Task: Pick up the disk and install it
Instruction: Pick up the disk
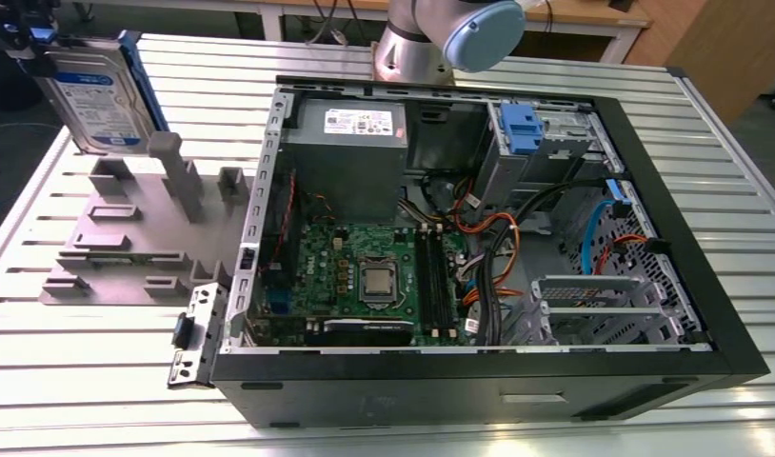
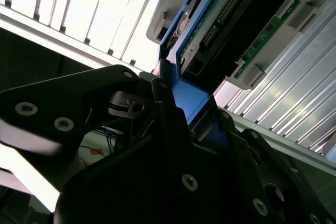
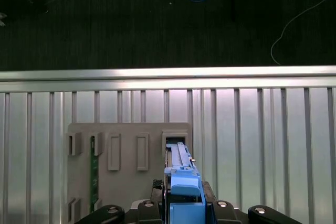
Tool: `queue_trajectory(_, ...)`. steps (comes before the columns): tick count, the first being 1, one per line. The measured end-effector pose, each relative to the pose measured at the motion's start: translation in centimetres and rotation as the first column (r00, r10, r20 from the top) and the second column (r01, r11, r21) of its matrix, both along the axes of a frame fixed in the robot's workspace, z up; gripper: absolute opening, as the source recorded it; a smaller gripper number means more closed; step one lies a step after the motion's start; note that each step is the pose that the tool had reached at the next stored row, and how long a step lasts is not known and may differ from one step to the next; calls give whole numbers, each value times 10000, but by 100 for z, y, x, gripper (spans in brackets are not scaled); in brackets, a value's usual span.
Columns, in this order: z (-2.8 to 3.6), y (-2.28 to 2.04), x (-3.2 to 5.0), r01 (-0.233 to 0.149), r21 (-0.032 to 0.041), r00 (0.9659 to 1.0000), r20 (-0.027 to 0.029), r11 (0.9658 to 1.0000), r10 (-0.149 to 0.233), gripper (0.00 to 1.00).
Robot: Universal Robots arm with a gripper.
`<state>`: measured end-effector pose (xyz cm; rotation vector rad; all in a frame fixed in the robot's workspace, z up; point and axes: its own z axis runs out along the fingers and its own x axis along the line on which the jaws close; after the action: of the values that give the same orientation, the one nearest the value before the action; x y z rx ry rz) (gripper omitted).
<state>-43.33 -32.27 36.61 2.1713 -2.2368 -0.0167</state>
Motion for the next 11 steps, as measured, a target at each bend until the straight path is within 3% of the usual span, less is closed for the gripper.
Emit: queue_trajectory(11,71,0,0,0,0,10000,0,10000,0,36)
